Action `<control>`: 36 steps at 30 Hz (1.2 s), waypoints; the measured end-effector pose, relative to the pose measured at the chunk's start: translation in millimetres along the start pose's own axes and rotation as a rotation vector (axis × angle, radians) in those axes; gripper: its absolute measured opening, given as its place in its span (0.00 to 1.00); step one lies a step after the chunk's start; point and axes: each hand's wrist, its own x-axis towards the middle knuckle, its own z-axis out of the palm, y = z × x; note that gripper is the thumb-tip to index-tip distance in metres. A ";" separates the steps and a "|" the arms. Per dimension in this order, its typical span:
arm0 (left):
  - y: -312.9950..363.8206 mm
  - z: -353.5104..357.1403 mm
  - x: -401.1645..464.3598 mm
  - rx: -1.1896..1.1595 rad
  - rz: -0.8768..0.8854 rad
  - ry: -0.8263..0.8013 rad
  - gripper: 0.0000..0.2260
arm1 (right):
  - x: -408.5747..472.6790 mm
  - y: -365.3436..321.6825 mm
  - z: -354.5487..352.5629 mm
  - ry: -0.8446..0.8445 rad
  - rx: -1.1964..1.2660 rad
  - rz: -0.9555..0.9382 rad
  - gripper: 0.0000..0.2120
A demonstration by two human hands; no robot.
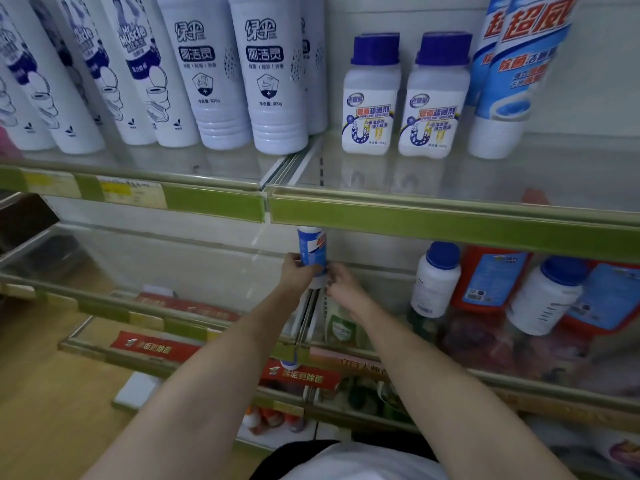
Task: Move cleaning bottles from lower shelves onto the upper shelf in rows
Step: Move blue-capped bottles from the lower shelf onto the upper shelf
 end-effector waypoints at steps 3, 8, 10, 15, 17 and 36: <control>-6.3 0.7 -20.4 -0.001 0.035 0.090 0.23 | -25.4 3.2 8.7 -0.008 0.043 0.043 0.34; -7.5 -11.7 -64.4 0.002 0.005 -0.017 0.22 | -80.2 7.3 13.5 0.037 0.067 0.100 0.31; -4.1 -15.0 -86.9 -0.012 -0.019 -0.081 0.23 | -106.3 8.9 12.7 0.077 0.053 0.141 0.29; 10.4 -9.9 -129.9 -0.075 -0.059 -0.282 0.28 | -150.1 12.1 -0.7 0.246 -0.006 0.200 0.23; 13.8 -4.6 -146.2 -0.150 -0.127 -0.363 0.29 | -165.1 14.4 -12.3 0.279 0.000 0.200 0.22; 21.1 88.3 -247.6 -0.271 -0.390 -0.516 0.17 | -264.5 67.3 -99.8 0.324 -0.182 0.142 0.27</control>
